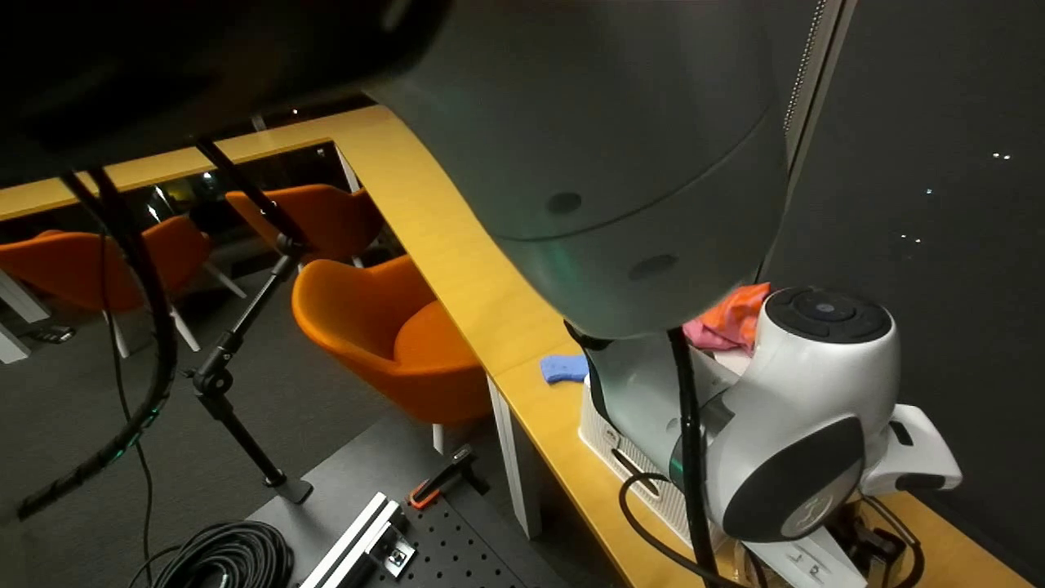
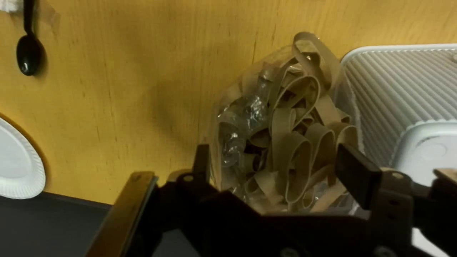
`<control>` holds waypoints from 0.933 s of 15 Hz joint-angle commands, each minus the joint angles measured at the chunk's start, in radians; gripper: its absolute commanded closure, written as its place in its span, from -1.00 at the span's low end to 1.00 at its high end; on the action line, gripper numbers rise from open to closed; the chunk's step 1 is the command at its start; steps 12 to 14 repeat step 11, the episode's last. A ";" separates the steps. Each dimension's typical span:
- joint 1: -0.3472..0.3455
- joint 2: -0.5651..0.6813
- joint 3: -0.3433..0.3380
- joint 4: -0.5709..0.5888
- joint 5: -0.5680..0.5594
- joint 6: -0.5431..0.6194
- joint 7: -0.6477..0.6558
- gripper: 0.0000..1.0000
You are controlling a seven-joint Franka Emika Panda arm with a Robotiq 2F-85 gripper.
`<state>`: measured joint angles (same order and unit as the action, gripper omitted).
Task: Put some rubber bands in the plastic bag
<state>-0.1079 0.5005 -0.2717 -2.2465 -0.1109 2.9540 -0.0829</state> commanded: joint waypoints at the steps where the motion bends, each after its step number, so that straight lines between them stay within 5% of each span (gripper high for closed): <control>1: 0.071 -0.161 -0.063 -0.094 -0.050 -0.082 0.060 -1.00; 5: 0.119 -0.288 -0.087 -0.148 -0.141 -0.146 0.139 -1.00; 14: 0.090 -0.375 -0.044 -0.187 -0.229 -0.138 0.224 -1.00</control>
